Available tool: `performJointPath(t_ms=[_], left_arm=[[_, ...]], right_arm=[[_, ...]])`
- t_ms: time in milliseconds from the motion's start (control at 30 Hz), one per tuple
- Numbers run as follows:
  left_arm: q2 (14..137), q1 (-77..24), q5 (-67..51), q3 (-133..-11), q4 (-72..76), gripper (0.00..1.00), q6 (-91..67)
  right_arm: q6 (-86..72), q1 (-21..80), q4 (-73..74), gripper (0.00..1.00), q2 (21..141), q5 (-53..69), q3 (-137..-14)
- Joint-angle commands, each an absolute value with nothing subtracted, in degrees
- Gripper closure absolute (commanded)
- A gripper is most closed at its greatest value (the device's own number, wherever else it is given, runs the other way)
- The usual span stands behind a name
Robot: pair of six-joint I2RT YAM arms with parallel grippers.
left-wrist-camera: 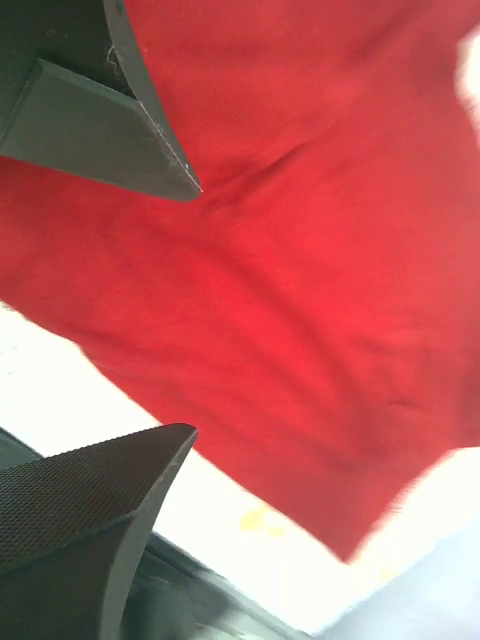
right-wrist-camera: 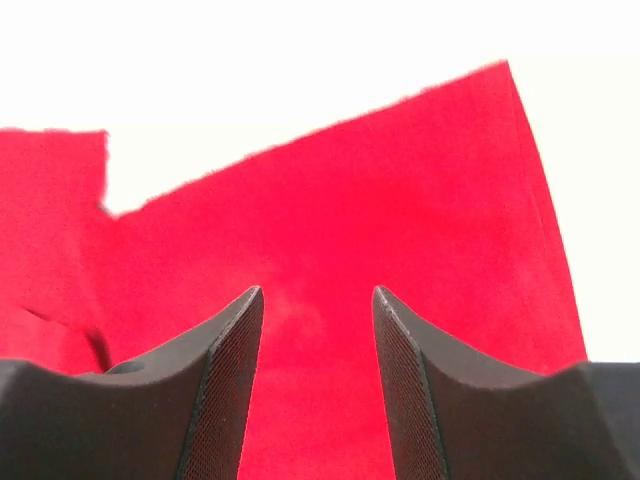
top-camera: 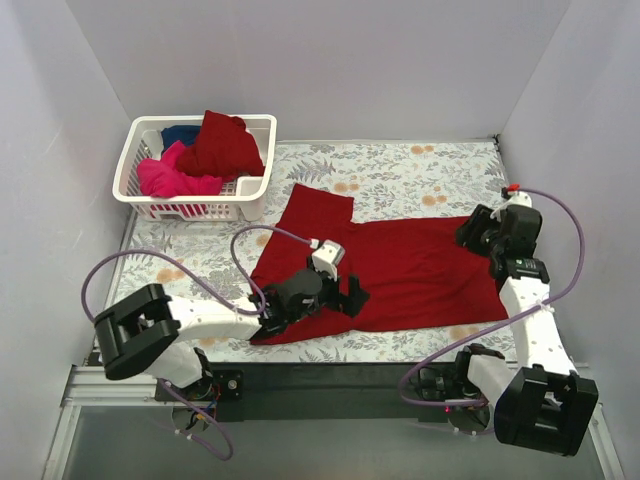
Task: Fold and stack the t-shirts
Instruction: Fold the tshirt
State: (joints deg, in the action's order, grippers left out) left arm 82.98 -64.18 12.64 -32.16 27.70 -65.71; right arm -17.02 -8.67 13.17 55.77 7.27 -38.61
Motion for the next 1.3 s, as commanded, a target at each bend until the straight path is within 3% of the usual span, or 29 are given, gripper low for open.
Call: performJointPath(t_ms=[0, 167, 267, 367, 700, 1033, 1267], left_arm=[[75.0, -60.2, 18.8, -35.2, 20.7, 0.13, -61.5], [74.0, -46.8, 19.2, -34.5, 19.8, 0.18, -60.8], [76.9, -40.8, 16.8, -34.6, 21.6, 0.31, -59.0], [82.2, -38.2, 13.6, -36.6, 23.0, 0.35, -57.0], [93.2, -34.1, 7.1, -44.2, 21.3, 0.43, -49.0], [97.8, -32.3, 2.4, -47.2, 19.0, 0.55, -48.7], [98.1, -29.8, -5.2, -46.1, 18.7, 0.57, -50.4]], right_arm=[[-18.9, -9.0, 4.1, 0.56, 59.5, 10.1, -45.1], [-21.0, -7.6, -5.3, 0.57, 66.3, 11.9, -47.4], [-20.7, -6.5, -8.7, 0.57, 68.9, 10.9, -48.2], [-19.5, -6.4, -9.5, 0.57, 71.1, 9.9, -49.9], [-15.5, -6.4, -10.0, 0.56, 73.7, 10.3, -49.3], [-14.7, -6.4, -10.3, 0.56, 72.2, 10.3, -48.2], [-14.4, -6.4, -10.3, 0.56, 71.8, 9.8, -47.5]])
